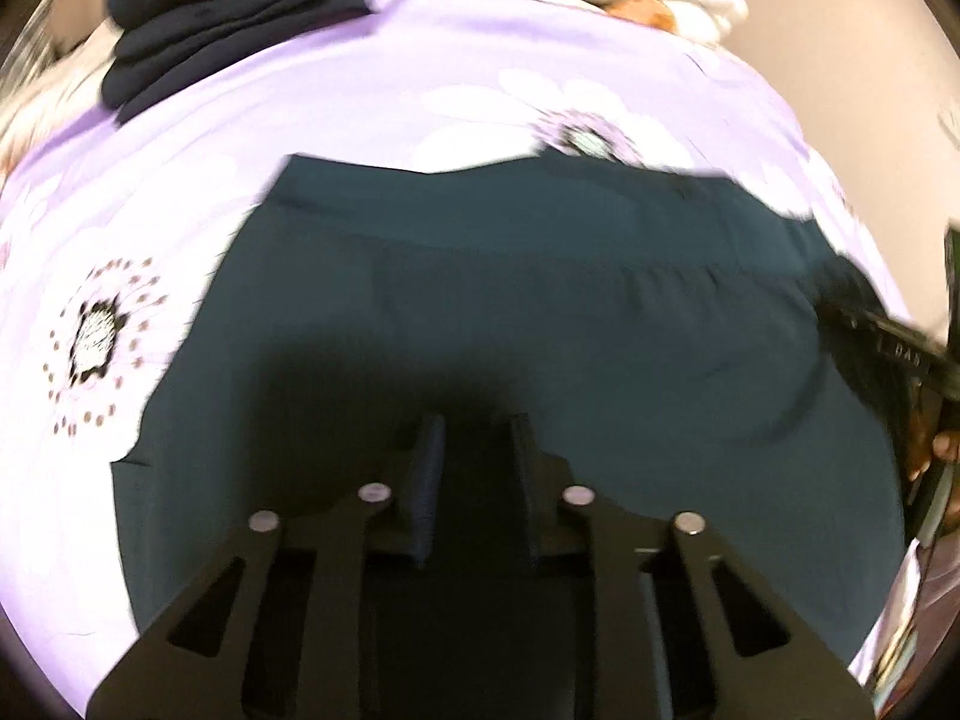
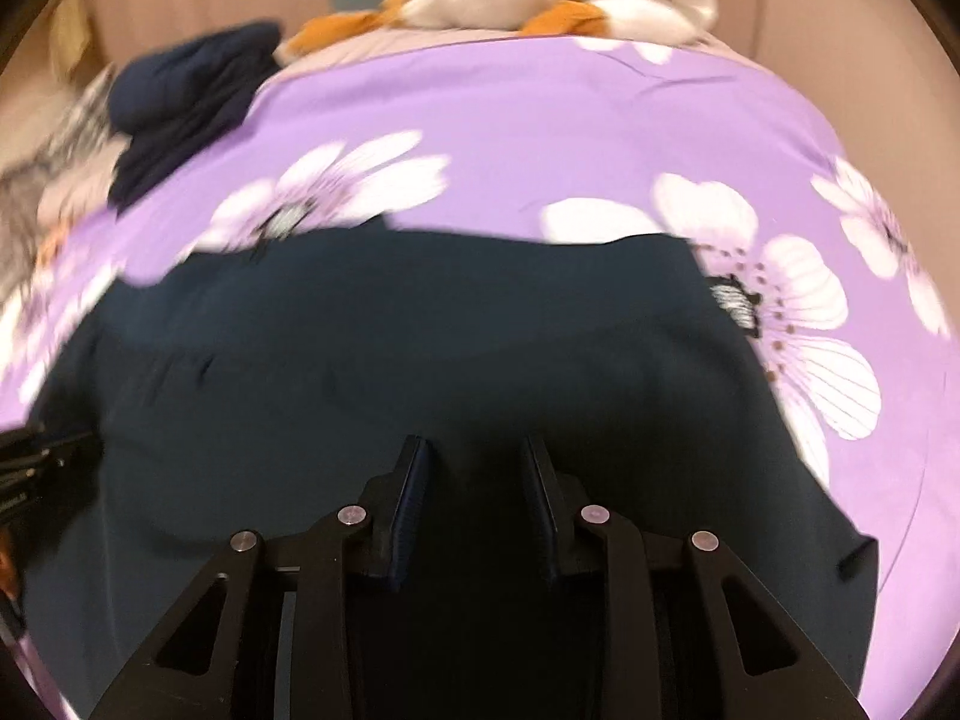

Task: Fold large clothes
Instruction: 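Sweep both open tools across the folded navy jacket to flatten it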

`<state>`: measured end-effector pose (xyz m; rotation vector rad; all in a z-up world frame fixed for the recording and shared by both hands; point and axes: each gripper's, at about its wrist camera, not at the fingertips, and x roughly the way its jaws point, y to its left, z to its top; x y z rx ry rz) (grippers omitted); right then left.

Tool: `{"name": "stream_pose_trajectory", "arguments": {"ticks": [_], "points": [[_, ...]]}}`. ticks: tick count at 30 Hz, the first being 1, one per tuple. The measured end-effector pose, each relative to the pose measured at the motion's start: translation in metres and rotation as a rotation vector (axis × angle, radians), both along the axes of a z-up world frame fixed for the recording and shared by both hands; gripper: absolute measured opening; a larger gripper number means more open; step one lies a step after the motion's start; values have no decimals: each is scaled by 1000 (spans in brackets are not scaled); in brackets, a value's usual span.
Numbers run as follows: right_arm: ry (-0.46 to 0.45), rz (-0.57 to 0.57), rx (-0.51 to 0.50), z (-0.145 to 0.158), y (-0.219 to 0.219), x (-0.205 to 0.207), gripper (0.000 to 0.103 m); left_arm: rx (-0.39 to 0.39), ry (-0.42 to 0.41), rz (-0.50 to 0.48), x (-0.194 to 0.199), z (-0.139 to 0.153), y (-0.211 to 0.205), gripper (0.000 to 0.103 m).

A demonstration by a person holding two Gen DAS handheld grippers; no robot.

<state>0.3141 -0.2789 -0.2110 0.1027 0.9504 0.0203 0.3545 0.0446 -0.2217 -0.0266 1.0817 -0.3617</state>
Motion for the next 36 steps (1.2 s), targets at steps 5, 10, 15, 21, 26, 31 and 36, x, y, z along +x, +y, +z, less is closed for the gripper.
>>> {"name": "stream_pose_trajectory", "arguments": {"ticks": [5, 10, 15, 21, 26, 31, 36], "points": [[-46, -86, 14, 12, -24, -1, 26, -8, 3, 96, 3, 12, 36, 19], [-73, -186, -7, 30, -45, -22, 33, 44, -26, 169, -20, 33, 73, 39], [-132, -211, 32, 54, -63, -60, 46, 36, -44, 225, -57, 46, 99, 54], [-162, -126, 71, 67, -40, -103, 56, -30, -84, 192, -103, 59, 85, 62], [-171, 60, 39, 60, 16, -130, 58, -82, -126, 99, -136, 62, 39, 68], [-140, 191, -40, 34, 74, -142, 58, -73, -105, 39, -145, 41, 1, 68], [-109, 229, -98, 11, 87, -142, 58, 79, -133, 25, -147, 17, -15, 70]]}}
